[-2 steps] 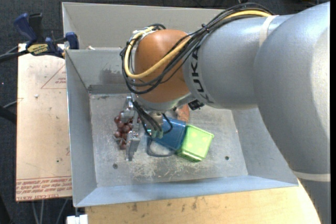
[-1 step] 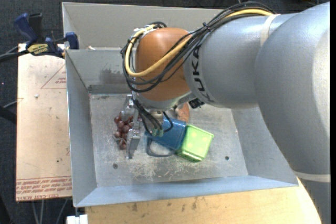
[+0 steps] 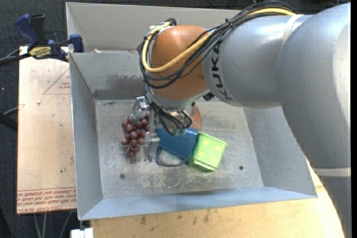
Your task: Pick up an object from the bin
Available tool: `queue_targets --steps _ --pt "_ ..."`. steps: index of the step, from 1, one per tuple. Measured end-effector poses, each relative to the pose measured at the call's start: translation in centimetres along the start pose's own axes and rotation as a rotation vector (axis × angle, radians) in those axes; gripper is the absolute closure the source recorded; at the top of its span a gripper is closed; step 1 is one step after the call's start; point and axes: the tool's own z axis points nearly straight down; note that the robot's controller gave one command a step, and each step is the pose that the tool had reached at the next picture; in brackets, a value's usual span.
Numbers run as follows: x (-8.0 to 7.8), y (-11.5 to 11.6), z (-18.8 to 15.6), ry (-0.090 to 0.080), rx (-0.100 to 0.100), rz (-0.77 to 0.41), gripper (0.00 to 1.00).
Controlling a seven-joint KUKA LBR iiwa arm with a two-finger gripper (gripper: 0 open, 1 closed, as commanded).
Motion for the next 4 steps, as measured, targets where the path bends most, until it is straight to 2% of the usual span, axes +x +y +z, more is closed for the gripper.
queue_targets --steps 1,2,3,4 --pt "-1.5 -2.3 1.1 -0.003 0.002 -0.268 0.00" --pt "-3.4 -3.1 0.4 0.002 0.001 -0.269 0.00" --pt "-4.1 -3.3 4.2 -0.005 0.001 -0.432 0.00" --pt "-6.1 -3.0 5.6 -0.012 -0.001 -0.509 1.00"
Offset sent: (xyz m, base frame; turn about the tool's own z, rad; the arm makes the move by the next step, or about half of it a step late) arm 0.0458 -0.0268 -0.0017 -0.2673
